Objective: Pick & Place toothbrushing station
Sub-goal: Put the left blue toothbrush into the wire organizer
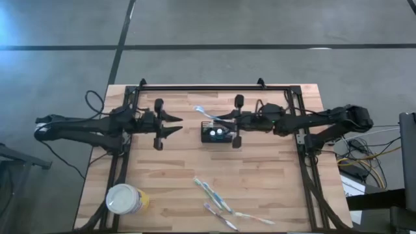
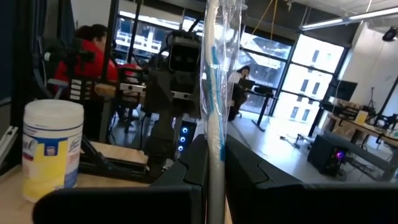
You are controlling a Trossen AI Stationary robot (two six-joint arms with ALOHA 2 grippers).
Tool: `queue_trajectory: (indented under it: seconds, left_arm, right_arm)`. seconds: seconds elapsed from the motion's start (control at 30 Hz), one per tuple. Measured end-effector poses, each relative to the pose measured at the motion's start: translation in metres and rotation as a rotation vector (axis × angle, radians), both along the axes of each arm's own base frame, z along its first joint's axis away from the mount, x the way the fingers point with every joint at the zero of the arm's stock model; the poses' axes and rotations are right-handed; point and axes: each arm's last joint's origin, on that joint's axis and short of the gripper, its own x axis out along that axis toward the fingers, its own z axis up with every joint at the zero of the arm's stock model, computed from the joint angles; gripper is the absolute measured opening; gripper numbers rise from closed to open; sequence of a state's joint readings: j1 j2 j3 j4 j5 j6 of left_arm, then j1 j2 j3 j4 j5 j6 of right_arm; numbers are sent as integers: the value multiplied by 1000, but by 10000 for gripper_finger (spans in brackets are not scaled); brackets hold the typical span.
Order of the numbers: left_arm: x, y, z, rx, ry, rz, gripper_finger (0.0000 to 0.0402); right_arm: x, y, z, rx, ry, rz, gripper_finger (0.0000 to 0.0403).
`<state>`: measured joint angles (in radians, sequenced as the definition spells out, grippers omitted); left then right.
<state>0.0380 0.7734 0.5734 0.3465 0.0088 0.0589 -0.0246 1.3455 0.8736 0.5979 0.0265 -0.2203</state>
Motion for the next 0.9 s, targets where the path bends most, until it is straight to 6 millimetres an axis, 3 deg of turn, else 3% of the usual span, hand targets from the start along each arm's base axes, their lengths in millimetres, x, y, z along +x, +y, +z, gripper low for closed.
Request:
queue_trajectory:
  seconds: [0.17,0.43,0.6,0.9]
  left_arm:
    - [18,2,12,17,-41,41,183]
    - [52,4,20,41,-24,76,227]
    - [67,4,26,67,-11,48,239]
    - [74,2,41,81,-64,-10,241]
  right_arm:
    - [21,-1,3,-25,6,-4,24]
    - [46,-1,8,-57,9,-8,24]
    - [51,-1,6,-71,34,-11,24]
    - [48,-1,4,-82,41,-16,24]
